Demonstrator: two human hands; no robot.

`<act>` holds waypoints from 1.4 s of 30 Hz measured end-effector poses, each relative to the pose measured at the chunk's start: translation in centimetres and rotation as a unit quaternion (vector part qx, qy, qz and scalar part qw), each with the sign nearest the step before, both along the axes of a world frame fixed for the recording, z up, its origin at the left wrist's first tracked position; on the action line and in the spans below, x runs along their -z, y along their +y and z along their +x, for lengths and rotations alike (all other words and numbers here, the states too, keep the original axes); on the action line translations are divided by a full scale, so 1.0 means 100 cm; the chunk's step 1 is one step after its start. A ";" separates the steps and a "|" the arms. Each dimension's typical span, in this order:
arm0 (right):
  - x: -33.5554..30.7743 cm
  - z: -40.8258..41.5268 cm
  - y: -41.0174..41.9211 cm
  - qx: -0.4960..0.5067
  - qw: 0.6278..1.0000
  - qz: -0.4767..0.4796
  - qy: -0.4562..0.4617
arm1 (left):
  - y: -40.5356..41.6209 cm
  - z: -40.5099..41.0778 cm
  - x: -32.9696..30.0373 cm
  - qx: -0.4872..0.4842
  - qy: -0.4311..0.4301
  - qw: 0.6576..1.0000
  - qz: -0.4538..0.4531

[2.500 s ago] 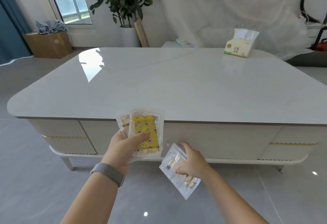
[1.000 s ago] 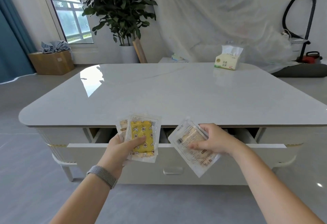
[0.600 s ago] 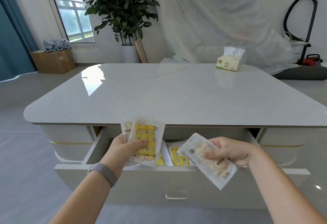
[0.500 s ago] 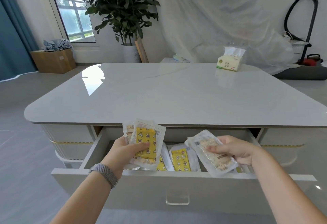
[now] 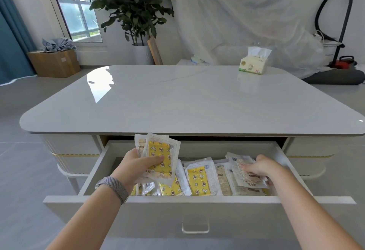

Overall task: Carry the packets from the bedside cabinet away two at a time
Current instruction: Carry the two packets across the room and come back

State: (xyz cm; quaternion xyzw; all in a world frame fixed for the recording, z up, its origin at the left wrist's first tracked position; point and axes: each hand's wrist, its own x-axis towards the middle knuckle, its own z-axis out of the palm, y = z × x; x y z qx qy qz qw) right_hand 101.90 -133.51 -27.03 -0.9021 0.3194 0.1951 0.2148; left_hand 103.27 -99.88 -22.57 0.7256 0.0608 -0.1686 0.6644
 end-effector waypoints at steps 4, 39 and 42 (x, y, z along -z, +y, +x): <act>-0.018 -0.005 0.019 -0.066 0.989 -0.130 -0.020 | -0.004 -0.003 -0.002 0.003 0.008 1.000 0.008; 0.020 0.030 0.206 -0.204 0.968 0.133 -0.061 | -0.015 -0.057 0.012 0.346 -0.171 0.675 0.628; 0.008 0.022 0.190 -0.215 0.959 0.142 -0.116 | -0.011 -0.054 0.011 0.357 -0.182 0.678 0.616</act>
